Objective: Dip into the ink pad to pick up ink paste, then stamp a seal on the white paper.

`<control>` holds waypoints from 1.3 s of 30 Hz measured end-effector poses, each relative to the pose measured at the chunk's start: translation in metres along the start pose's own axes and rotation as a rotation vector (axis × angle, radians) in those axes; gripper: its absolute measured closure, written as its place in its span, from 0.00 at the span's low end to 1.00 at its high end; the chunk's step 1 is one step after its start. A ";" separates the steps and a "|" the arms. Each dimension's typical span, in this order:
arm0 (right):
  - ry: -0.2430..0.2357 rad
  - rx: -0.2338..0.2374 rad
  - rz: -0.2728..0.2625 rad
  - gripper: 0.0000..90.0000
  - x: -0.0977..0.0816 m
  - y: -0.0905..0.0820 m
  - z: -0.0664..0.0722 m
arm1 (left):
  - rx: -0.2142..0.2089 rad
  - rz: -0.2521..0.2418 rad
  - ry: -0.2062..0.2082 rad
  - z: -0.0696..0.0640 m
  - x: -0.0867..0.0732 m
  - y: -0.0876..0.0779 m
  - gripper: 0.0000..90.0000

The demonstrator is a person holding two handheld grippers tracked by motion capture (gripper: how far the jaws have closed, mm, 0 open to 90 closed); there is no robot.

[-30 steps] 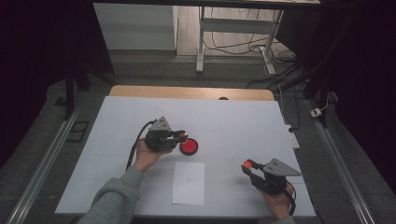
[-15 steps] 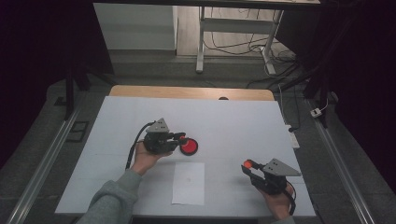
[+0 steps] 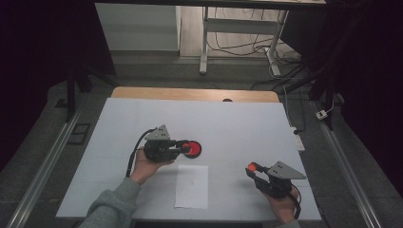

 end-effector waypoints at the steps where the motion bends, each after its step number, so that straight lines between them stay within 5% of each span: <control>1: 0.000 0.000 0.000 0.72 0.000 0.000 0.000 | -0.002 0.000 0.002 -0.001 0.000 -0.001 0.81; 39: 0.000 -0.002 0.000 0.72 0.000 0.000 0.001 | -0.082 0.030 0.020 -0.034 -0.024 -0.007 0.81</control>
Point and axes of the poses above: each handheld gripper's, and its own axes: y roughly forward along the jaws, x roughly out of its top, z roughly to its left, the point moved 2 cm from there along y, roughly forward along the jaws, and after that the axes turned 10 degrees about y, right-handed, at the moved point
